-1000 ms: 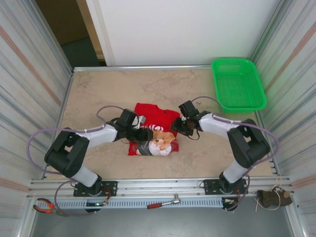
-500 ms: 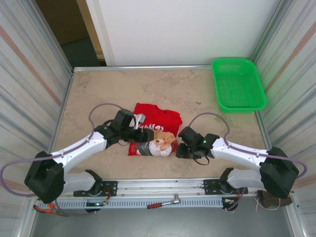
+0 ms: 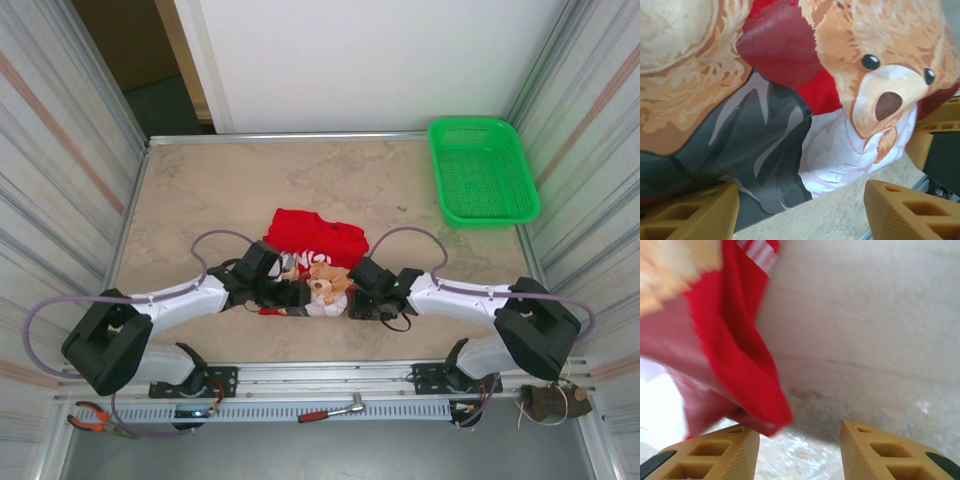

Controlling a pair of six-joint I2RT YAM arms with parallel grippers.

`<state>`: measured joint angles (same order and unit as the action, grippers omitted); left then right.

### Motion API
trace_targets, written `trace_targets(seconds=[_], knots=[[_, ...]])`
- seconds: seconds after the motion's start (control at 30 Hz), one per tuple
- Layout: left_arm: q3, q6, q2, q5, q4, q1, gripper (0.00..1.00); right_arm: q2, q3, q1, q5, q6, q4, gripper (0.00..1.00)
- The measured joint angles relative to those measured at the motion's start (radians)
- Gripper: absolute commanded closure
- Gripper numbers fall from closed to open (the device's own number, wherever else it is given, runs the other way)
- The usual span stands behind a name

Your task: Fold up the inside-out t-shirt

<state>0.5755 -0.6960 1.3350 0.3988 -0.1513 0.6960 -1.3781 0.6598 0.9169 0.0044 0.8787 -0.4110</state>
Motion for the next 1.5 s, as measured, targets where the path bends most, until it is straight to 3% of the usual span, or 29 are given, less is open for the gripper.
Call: trace_targets(seconds=[0.1,0.2,0.37,0.67,0.77,0.8,1.17,1.27,1.33,1.43,1.5], knots=[[0.000,0.003,0.023,-0.003,0.014,-0.003,0.33,-0.027,0.030,-0.001,0.003,-0.012,0.023,0.58],[0.000,0.005,0.035,-0.003,0.025,-0.016,0.33,-0.052,0.040,-0.008,0.002,-0.027,0.045,0.67],[0.000,0.019,0.050,-0.003,0.037,-0.056,0.33,-0.071,0.040,-0.042,-0.001,-0.056,0.058,1.00],[0.000,0.035,0.080,0.013,0.080,-0.107,0.33,0.033,0.040,-0.100,-0.024,-0.130,0.005,1.00],[-0.003,0.037,0.081,0.019,0.088,-0.108,0.33,0.097,0.031,-0.101,-0.043,-0.141,0.000,0.60],[-0.003,0.037,0.081,0.019,0.090,-0.108,0.33,0.110,0.023,-0.101,-0.055,-0.150,0.008,0.55],[-0.003,0.037,0.096,0.031,0.110,-0.114,0.34,0.003,-0.030,-0.108,-0.105,-0.187,0.217,0.52],[-0.003,0.037,0.098,0.032,0.118,-0.114,0.34,-0.048,-0.030,-0.113,-0.111,-0.199,0.268,0.58],[-0.003,0.037,0.102,0.032,0.127,-0.114,0.34,-0.081,-0.030,-0.115,-0.114,-0.209,0.298,0.71],[-0.003,0.037,0.104,0.035,0.129,-0.114,0.34,-0.109,-0.030,-0.119,-0.130,-0.214,0.329,0.99],[-0.003,0.037,0.105,0.036,0.130,-0.114,0.34,-0.105,-0.030,-0.119,-0.138,-0.219,0.333,1.00]])
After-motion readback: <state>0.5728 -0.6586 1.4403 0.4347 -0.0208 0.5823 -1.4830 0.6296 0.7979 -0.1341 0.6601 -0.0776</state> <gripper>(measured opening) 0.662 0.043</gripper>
